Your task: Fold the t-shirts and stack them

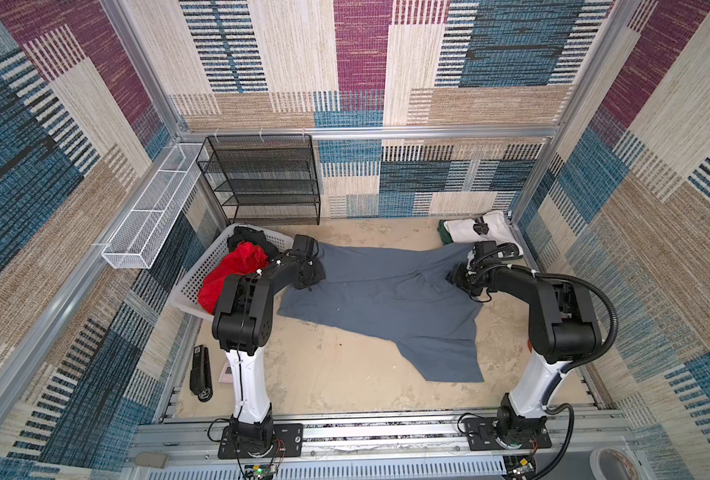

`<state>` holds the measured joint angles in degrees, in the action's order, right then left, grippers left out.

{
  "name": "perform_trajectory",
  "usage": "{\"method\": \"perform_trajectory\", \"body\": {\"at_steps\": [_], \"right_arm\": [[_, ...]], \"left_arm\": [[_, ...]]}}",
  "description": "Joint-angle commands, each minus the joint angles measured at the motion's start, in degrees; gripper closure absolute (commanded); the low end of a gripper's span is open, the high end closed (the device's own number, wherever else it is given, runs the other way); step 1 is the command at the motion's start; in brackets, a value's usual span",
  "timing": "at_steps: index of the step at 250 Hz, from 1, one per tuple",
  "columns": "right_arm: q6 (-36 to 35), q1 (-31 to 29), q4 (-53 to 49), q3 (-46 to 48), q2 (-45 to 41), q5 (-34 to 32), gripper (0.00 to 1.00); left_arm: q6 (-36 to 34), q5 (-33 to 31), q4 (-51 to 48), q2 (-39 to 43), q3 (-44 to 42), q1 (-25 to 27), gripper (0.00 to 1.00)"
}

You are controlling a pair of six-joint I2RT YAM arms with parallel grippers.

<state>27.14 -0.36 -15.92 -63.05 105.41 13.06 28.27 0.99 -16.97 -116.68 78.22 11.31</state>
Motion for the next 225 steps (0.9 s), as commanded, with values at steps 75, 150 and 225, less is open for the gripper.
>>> {"method": "perform_trajectory", "body": {"at_steps": [75, 150, 225], "right_arm": [[0.44, -0.08, 1.1, -0.48, 0.33, 0.18, 0.42], [0.34, -0.08, 1.08, -0.44, 0.68, 0.64, 0.42], [0.35, -0.07, 1.03, -0.37, 0.5, 0.66, 0.42]], "left_arm": [[-0.61, 0.29, 0.11, 0.75, 0.51, -0.59, 0.96], [-0.12, -0.41, 0.05, 0.9, 1.06, -0.68, 0.86], [-0.21, -0.6, 0.1, 0.73, 1.46, -0.9, 0.86]]}}
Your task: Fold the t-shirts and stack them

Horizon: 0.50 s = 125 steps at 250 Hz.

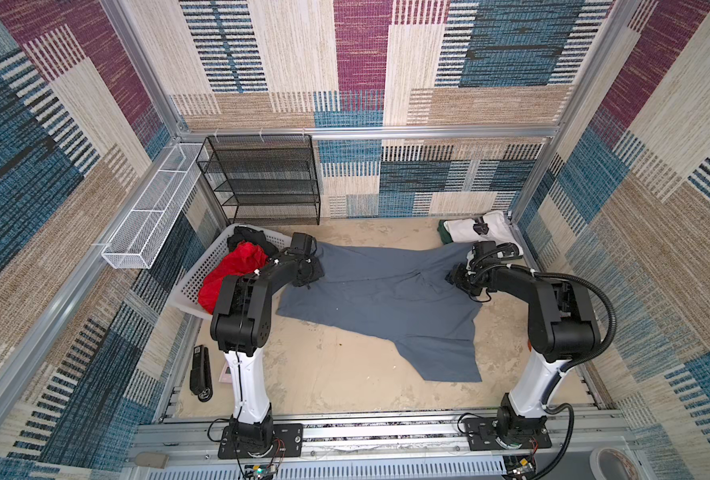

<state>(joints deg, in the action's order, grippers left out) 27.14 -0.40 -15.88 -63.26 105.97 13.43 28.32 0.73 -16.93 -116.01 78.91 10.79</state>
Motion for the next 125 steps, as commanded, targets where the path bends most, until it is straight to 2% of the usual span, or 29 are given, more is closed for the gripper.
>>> {"method": "perform_trajectory", "body": {"at_steps": [1, 26, 68, 125], "right_arm": [[0.36, -0.03, 1.01, -0.17, -0.07, 0.33, 0.42], [0.37, -0.03, 0.99, -0.23, -0.14, 0.28, 0.42], [0.33, -0.04, 0.85, -0.19, -0.24, 0.11, 0.42], [0.67, -0.03, 0.8, -0.06, -0.43, -0.13, 0.42]], "left_arm": [[-0.22, -0.32, 0.01, 0.06, 0.78, -0.35, 0.86], [-0.03, -0.12, 0.51, 0.16, 0.6, -0.33, 0.87], [0.01, 0.03, 0.63, -0.16, 1.2, -0.41, 1.0], [-0.74, 0.23, 0.14, 0.21, 3.5, -0.42, 1.0]]}}
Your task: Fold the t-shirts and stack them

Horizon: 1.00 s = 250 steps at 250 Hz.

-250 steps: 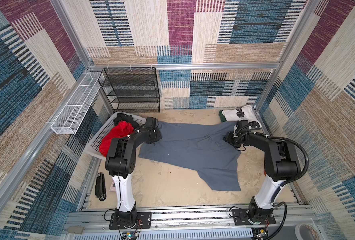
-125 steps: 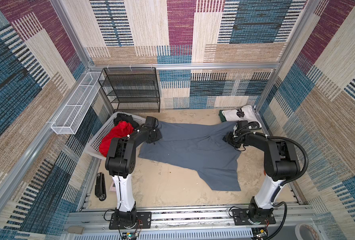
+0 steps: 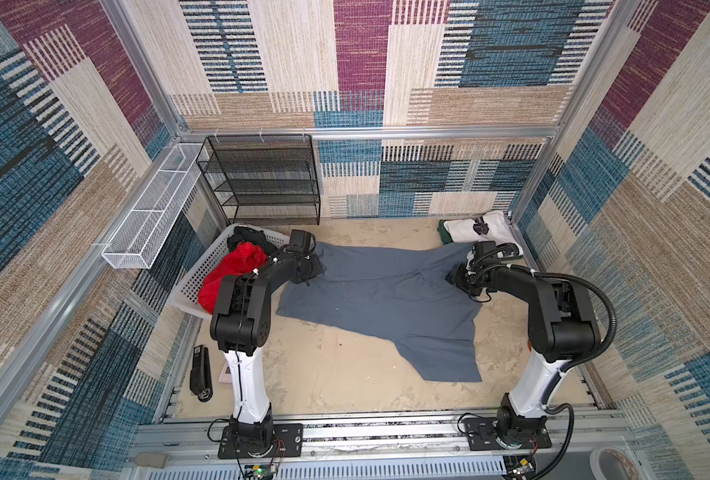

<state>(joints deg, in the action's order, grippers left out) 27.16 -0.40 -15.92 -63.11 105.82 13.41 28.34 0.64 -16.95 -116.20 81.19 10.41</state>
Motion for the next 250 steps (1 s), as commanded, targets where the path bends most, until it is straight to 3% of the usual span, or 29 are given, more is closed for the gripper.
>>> {"method": "perform_trajectory", "body": {"at_steps": [1, 196, 250], "right_arm": [[0.72, -0.03, 0.83, -0.19, -0.27, -0.03, 0.42], [2.18, -0.69, 1.41, -5.19, -0.79, 1.92, 0.46], [1.15, -0.92, -1.55, -5.89, -1.23, -3.61, 0.41]], "left_arm": [[-0.8, 0.27, 0.21, 0.43, 1.24, -0.04, 1.0], [-2.32, -1.44, -3.3, -3.28, 15.17, -1.91, 1.0], [-2.76, -1.62, -4.77, -5.64, 19.92, -1.98, 1.0]]}}
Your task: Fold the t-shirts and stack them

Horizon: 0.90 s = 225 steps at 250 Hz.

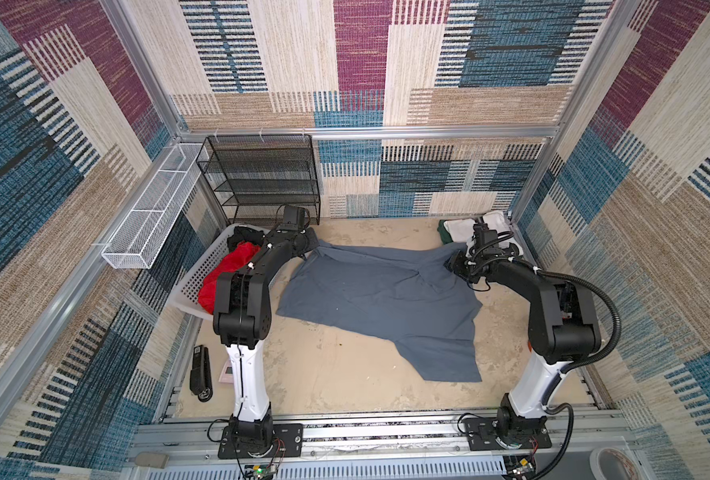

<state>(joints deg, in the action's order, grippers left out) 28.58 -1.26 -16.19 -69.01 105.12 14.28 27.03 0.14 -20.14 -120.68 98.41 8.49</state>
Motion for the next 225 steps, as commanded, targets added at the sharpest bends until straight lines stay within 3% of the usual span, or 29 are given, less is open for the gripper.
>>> {"method": "perform_trajectory", "body": {"at_steps": [1, 131, 189, 225], "right_arm": [[-0.28, -0.06, -1.34, 0.02, -0.53, -4.55, 0.41], [-2.78, -0.06, -2.58, -3.09, 4.66, -11.03, 0.28], [-2.3, -0.06, -0.72, -5.51, 7.37, -9.67, 0.33], [-2.48, 0.0, -0.54, -8.17, 9.56, -8.79, 0.44]], "left_arm": [[-1.45, -1.11, -1.66, -1.28, 2.86, -0.05, 1.0], [-4.0, -0.68, -5.56, -6.8, 15.94, -0.14, 1.0], [-4.13, -0.28, -5.29, -7.27, 15.85, -0.18, 1.0], [-4.65, -1.06, -5.21, -7.58, 16.23, -0.14, 1.0]]}}
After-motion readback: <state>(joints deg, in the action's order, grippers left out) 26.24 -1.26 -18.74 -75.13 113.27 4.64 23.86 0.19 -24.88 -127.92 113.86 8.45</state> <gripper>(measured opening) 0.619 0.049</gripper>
